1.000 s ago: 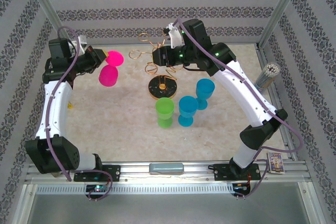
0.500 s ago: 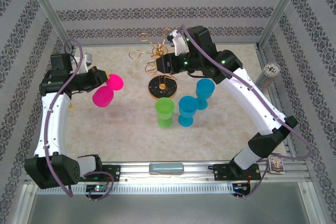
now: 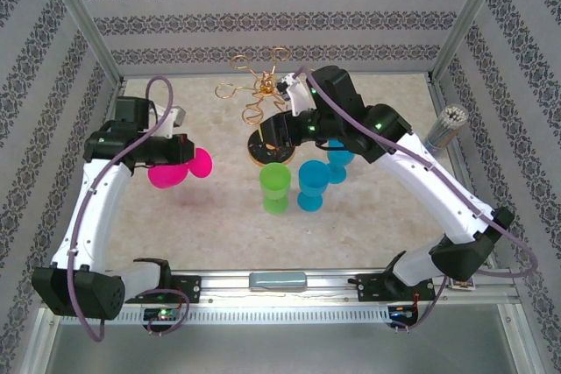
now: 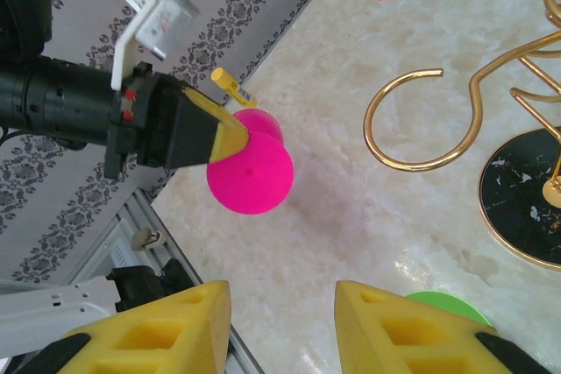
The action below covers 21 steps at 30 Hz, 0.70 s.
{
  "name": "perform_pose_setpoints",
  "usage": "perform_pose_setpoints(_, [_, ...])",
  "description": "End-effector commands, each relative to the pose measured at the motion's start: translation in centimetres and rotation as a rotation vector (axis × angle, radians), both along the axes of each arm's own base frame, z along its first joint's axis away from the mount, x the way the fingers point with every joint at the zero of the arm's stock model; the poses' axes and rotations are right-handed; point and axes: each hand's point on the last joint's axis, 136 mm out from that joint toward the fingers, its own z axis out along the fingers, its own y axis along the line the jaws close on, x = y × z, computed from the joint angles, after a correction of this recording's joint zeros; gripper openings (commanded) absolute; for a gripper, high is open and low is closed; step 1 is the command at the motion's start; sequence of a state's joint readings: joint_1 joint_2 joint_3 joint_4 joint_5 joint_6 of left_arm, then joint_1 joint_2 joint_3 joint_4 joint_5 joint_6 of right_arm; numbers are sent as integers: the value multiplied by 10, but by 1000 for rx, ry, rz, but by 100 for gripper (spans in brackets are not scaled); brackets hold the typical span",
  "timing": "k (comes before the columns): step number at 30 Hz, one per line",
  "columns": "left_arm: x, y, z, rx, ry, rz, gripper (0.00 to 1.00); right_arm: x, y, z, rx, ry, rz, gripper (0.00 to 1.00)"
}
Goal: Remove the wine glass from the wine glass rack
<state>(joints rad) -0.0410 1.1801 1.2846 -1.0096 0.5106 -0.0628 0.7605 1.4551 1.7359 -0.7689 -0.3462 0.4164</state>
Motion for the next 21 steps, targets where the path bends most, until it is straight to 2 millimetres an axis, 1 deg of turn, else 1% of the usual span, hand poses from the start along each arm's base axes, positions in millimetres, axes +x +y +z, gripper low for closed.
perform_pose_setpoints(1, [-20, 1, -12, 200, -24, -100, 0, -8, -3, 9, 17, -32, -5, 37])
perform_pose_setpoints(4, [-31, -6, -20, 308, -30, -184, 0, -13, -5, 9, 18, -32, 1, 37])
perform_pose_setpoints(10, [-47, -16, -32, 434, -77, -294, 0, -24, -9, 9, 50, -13, 19, 38])
perform_pose_setpoints(16, [-62, -17, -48, 635, -98, -411, 0, -25, -24, 11, 85, 25, 3, 37])
perform_pose_setpoints(19, [-66, -19, -48, 719, -124, -466, 0, -25, -34, 15, 102, 25, -13, 38])
perform_pose_setpoints(21, [-69, -20, -52, 765, -130, -501, 0, -25, -39, 17, 107, 19, -22, 38])
